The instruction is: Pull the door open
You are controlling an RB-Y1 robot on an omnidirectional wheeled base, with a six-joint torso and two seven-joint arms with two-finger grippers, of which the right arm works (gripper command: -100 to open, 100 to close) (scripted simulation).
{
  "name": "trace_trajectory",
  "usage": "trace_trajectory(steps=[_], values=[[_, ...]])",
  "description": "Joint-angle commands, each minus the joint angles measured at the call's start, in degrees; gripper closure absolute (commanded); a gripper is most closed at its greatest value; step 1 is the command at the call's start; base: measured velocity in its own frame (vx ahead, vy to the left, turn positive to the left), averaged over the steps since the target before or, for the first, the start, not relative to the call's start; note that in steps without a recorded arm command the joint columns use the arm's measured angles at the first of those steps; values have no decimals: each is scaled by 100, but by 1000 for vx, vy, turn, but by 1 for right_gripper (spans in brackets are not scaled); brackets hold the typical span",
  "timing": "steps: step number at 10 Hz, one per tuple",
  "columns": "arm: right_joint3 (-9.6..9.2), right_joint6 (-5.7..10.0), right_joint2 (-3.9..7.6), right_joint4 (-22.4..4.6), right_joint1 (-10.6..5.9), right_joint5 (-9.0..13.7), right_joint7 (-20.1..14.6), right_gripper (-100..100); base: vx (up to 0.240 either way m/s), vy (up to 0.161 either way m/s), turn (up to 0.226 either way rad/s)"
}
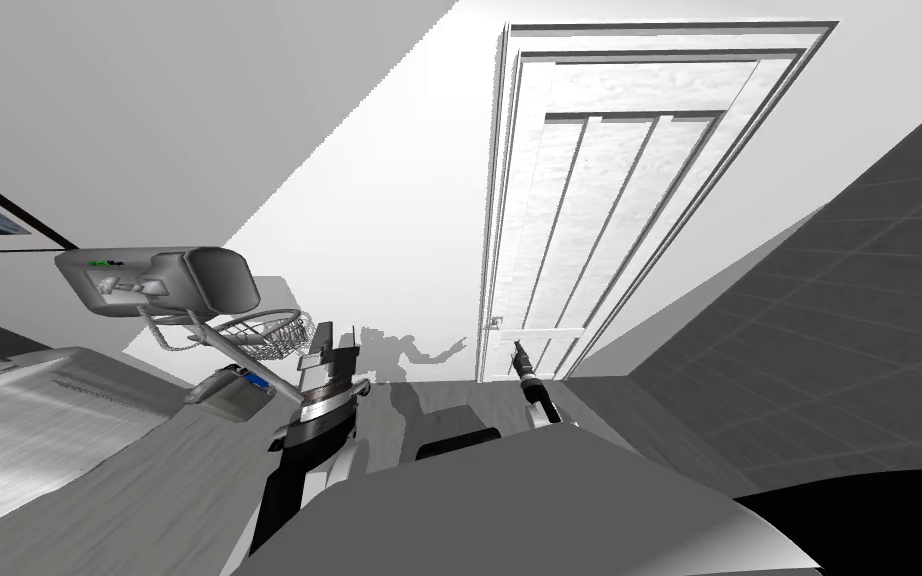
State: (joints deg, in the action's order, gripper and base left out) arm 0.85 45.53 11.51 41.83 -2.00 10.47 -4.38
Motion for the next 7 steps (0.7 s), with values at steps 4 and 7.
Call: trace_trajectory(steps=[4, 7], values=[[98, 160, 192, -138, 106, 81, -171, -100, 137, 20, 85], [204, 322, 399, -271, 228, 167, -357, -100, 199, 8, 149]])
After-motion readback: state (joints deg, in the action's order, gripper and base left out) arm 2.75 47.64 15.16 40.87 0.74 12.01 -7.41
